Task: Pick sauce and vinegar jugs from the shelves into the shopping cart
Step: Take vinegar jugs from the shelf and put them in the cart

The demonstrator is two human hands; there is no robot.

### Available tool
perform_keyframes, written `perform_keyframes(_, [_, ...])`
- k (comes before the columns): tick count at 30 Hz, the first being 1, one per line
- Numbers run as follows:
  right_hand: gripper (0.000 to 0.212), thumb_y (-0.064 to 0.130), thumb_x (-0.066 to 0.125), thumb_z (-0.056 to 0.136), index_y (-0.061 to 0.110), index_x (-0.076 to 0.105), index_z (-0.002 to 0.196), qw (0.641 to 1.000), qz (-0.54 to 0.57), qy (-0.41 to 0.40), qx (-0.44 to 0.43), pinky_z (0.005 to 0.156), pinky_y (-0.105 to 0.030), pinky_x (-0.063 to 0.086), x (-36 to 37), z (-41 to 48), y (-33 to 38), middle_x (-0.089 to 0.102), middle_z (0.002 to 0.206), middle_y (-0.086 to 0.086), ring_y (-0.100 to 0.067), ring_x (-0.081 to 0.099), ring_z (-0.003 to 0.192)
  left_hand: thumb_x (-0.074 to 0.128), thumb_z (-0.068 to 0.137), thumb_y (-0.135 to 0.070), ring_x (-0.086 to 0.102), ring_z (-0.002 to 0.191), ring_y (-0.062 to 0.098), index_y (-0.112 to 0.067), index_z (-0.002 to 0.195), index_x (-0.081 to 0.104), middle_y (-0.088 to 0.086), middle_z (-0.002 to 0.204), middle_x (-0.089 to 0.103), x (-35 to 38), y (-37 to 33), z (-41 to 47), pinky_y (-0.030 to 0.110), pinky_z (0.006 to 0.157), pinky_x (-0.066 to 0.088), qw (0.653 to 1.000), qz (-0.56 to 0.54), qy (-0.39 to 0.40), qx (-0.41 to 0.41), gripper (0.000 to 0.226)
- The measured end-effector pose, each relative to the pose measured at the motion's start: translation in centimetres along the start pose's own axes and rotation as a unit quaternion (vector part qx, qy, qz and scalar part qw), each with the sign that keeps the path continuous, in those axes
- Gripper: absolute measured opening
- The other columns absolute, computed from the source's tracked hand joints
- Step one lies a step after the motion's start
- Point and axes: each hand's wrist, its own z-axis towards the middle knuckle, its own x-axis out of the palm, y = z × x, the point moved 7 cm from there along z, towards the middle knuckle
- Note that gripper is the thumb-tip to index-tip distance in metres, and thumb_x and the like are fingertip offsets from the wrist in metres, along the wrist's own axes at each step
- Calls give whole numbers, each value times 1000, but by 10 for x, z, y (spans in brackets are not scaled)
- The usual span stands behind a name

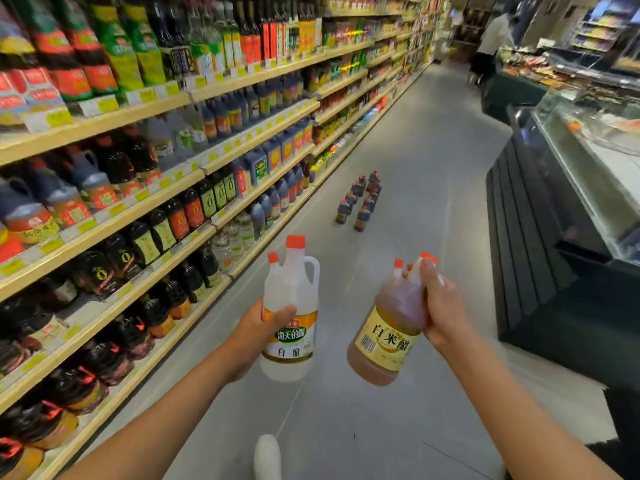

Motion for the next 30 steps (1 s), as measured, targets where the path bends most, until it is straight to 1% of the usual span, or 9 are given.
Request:
perform_keyframes(1, [83,73,87,47,10,72,100,1000,-2,5,1,88,-46,59,9,24,3,75,110,-17,-30,72,98,82,60,-66,73,105,25,-23,131,55,5,115,75,-6,-6,21,31,79,60,1000,-6,-3,2,88])
perform_keyframes(4, [43,50,70,86,9,71,100,1000,3,3,11,93,-51,57,35,93,15,74,111,-20,-34,71,101,80,70,-60,73,105,23,-27,130,55,2,114,76,-28,-25,85,30,77,60,1000,-13,-15,10,73])
perform_keyframes(6, [33,41,62,96,9,71,98,1000,-1,6,14,93,-51,56,53,138,23,75,108,-20,-32,72,96,70,79,-48,74,102,20,-25,131,54,0,112,77,-43,-40,127,27,74,60,999,-18,-26,12,59])
perform_keyframes(12, [31,36,61,98,6,69,97,1000,10,20,13,89,-48,57,100,264,46,76,99,-13,-28,72,91,77,79,-57,73,105,19,-20,136,53,1,116,76,-79,-80,244,24,75,59,998,-12,-51,21,72])
perform_keyframes(15, [30,37,61,97,8,68,98,999,8,36,17,80,-42,59,123,326,54,75,97,-12,-22,73,84,79,65,-68,73,105,23,-21,132,56,4,115,76,-95,-91,300,28,78,59,998,3,-68,15,85])
perform_keyframes(19, [28,35,59,99,8,65,95,997,-1,71,19,83,-45,58,160,412,65,74,93,-12,-26,71,88,75,80,-52,73,105,23,-31,123,57,-1,112,77,-115,-106,368,30,79,59,995,-4,-94,22,50])
perform_keyframes(24, [26,34,60,100,10,68,95,988,-24,147,31,90,-47,56,222,516,77,71,100,-17,-32,68,94,78,65,-71,72,108,25,-24,135,54,3,118,75,-149,-127,431,39,88,59,985,-11,-166,48,88])
perform_keyframes(26, [27,36,61,100,11,67,89,982,-43,183,24,87,-45,52,253,551,81,65,94,-17,-31,63,90,79,56,-78,73,105,23,-22,136,54,3,116,75,-168,-132,447,34,82,60,977,-18,-205,53,101])
perform_keyframes(30, [31,39,59,101,13,68,85,966,-78,245,32,77,-36,54,321,602,77,69,85,-11,-25,66,82,75,66,-63,73,104,20,-31,131,54,0,117,75,-206,-140,468,30,79,60,961,-41,-267,59,76])
